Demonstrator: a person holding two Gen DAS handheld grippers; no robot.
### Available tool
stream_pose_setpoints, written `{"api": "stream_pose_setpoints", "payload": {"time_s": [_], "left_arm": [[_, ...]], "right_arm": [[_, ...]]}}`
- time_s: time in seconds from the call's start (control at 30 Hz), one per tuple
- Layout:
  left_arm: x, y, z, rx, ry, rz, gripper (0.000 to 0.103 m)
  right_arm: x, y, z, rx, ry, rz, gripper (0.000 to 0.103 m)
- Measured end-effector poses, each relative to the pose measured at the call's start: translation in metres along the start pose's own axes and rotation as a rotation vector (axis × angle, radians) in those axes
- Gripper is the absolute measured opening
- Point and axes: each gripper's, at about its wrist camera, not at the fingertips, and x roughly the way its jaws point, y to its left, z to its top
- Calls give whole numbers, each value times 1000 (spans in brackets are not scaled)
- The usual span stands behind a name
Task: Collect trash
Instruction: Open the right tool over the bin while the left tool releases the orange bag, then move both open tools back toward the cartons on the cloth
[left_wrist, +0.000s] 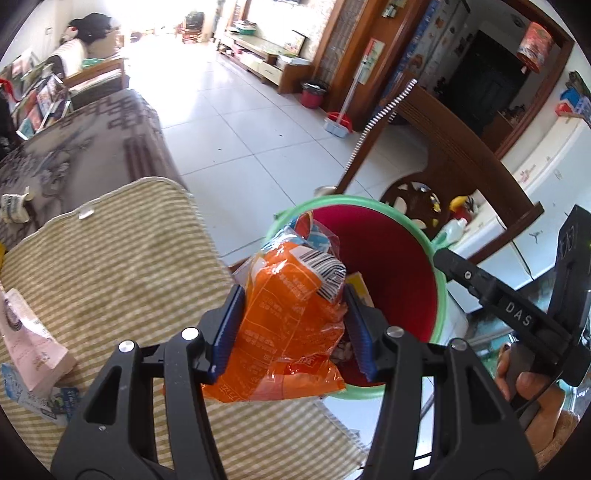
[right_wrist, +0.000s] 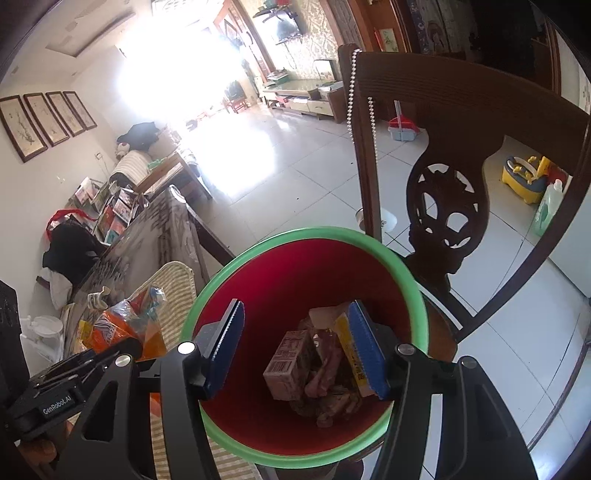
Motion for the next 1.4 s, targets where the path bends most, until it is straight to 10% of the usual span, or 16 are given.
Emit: {"api": "stream_pose_setpoints", "payload": {"time_s": [0.3, 0.67, 1.17, 1.4], "left_arm": [[35, -34, 6, 89, 57, -63, 63], [-23, 6, 1, 2, -65, -26, 66], [-113, 194, -77, -444, -155, 167, 67], [-135, 291, -141, -862, -169, 224, 73]], "right_arm": [[-24, -29, -6, 58, -29, -79, 58], [-27, -1, -17, 25, -28, -52, 58], [7, 128, -50, -171, 66, 65, 59], [16, 182, -80, -228, 109, 80, 59]]}}
